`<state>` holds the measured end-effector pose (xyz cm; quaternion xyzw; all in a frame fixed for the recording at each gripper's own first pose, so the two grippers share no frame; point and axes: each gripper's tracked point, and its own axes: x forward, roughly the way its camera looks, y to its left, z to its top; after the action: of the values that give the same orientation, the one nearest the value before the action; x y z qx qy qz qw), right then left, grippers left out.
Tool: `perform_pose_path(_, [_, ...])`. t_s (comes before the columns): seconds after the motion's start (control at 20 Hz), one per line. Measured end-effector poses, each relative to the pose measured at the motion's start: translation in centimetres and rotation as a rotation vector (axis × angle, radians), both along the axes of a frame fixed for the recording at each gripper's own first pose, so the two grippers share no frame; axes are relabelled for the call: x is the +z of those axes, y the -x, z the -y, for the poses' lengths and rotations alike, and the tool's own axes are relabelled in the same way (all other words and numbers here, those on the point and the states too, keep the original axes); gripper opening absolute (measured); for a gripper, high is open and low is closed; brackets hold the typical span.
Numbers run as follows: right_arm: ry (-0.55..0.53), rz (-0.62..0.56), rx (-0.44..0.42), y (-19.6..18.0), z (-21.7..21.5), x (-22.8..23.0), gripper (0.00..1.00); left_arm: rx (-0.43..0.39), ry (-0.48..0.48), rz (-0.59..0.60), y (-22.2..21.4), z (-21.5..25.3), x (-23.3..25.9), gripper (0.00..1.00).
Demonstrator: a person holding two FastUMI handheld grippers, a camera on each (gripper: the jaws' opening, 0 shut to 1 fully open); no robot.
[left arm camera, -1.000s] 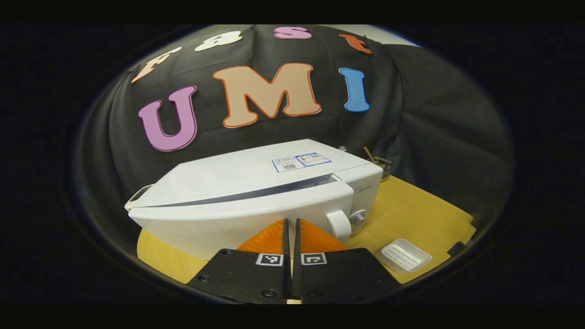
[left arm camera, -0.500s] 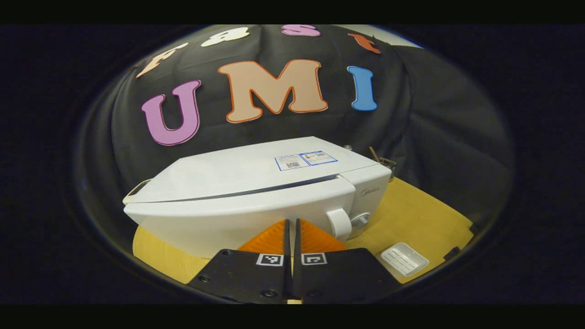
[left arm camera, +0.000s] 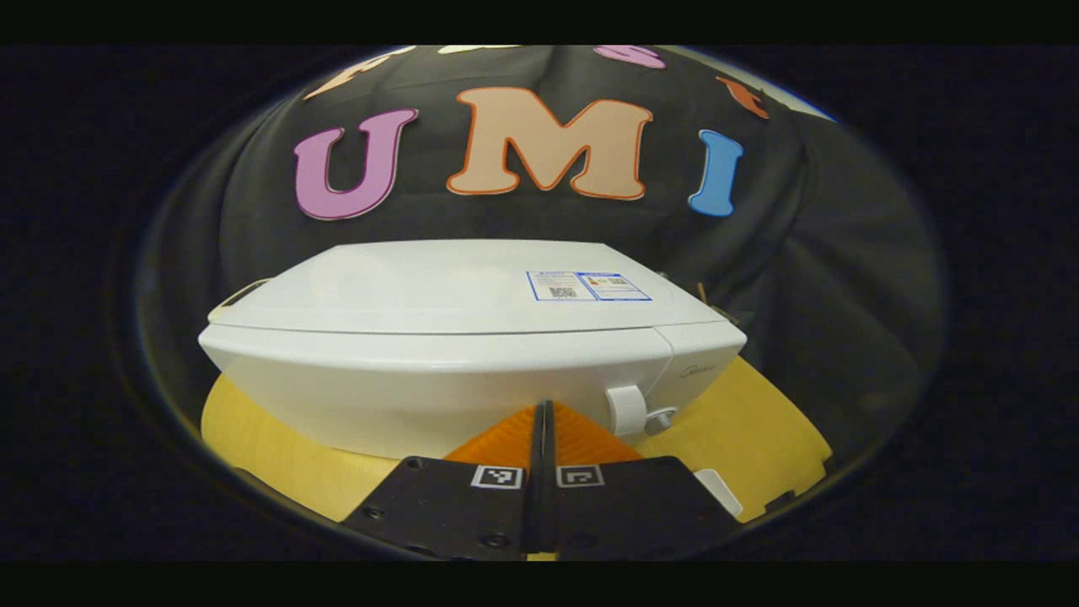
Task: Open the microwave oven with the left hand, put the food in, and close the microwave oven.
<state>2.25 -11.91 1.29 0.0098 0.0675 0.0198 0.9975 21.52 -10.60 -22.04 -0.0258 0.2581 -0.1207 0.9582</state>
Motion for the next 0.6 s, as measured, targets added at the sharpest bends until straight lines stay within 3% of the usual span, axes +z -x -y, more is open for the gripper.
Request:
perform_pose_path(0.35, [-0.025, -0.027, -0.02, 0.6, 0.5, -0.5, 0.97, -0.03, -0.02, -0.023, 0.2, 0.3, -0.9, 0.0])
perform_pose_path(0.45, [-0.029, -0.023, -0.022, 0.6, 0.5, -0.2, 0.97, -0.032, -0.072, -0.012, 0.6, -0.2, -0.2, 0.01])
perform_pose_path(0.6, [-0.034, -0.03, -0.032, 0.5, 0.5, -0.5, 0.96, -0.121, -0.108, 0.085, 2.8, 0.1, 2.2, 0.01])
